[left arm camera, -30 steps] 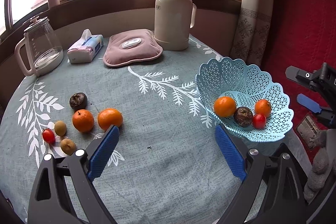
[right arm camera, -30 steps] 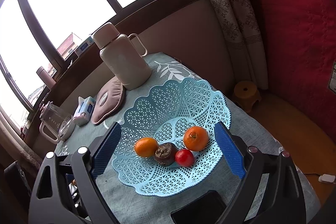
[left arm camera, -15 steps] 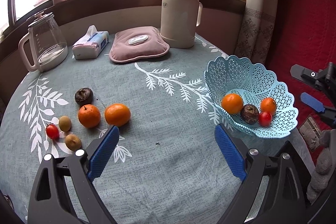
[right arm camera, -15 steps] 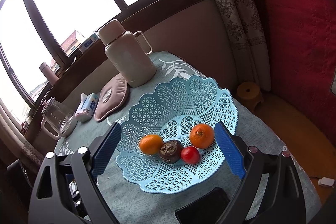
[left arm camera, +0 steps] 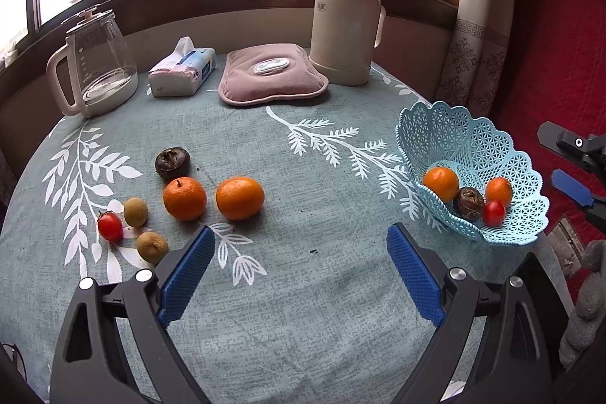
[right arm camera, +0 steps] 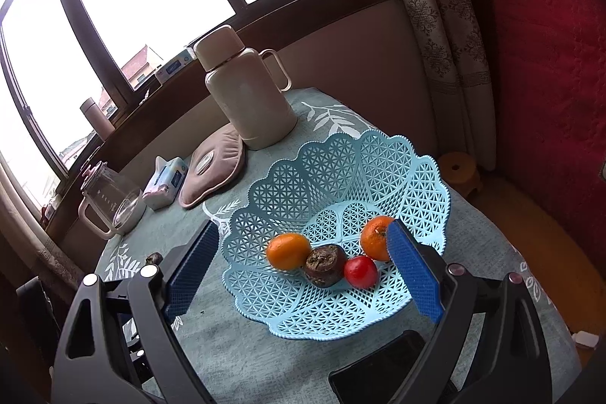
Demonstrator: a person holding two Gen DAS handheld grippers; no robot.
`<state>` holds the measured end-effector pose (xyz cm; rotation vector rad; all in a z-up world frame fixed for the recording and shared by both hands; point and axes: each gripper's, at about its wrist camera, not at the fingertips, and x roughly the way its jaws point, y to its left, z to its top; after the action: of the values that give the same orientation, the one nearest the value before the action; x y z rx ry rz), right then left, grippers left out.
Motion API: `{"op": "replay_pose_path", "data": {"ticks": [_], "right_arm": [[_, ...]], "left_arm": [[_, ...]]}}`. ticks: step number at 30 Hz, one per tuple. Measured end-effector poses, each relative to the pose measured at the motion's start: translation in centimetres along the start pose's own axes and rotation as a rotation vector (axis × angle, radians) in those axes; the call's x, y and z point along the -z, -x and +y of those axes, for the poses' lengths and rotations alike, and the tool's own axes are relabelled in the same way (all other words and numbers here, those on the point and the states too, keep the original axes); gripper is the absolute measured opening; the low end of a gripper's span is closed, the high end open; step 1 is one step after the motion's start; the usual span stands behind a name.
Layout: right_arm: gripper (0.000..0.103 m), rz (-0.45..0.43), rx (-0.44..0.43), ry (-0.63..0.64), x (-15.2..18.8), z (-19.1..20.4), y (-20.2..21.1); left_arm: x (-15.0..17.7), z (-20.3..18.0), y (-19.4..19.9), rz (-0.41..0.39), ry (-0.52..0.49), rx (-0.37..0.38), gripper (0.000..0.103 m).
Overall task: Organize fruits
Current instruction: 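Withdraw both open tools from the basket toward the remaining fruit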
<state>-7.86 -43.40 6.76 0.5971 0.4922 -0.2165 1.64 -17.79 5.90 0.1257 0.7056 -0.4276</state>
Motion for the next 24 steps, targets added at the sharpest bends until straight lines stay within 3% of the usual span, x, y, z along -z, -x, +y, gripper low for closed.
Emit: {"op": "replay_pose_path", "data": {"ticks": [24], "right_arm": [[0.092, 0.029, -0.024, 0.127, 2.1, 3.3, -0.5]], "left_arm": [[1.0, 13.3, 1.1, -0.007, 0.209, -0.196, 0.092]]}}
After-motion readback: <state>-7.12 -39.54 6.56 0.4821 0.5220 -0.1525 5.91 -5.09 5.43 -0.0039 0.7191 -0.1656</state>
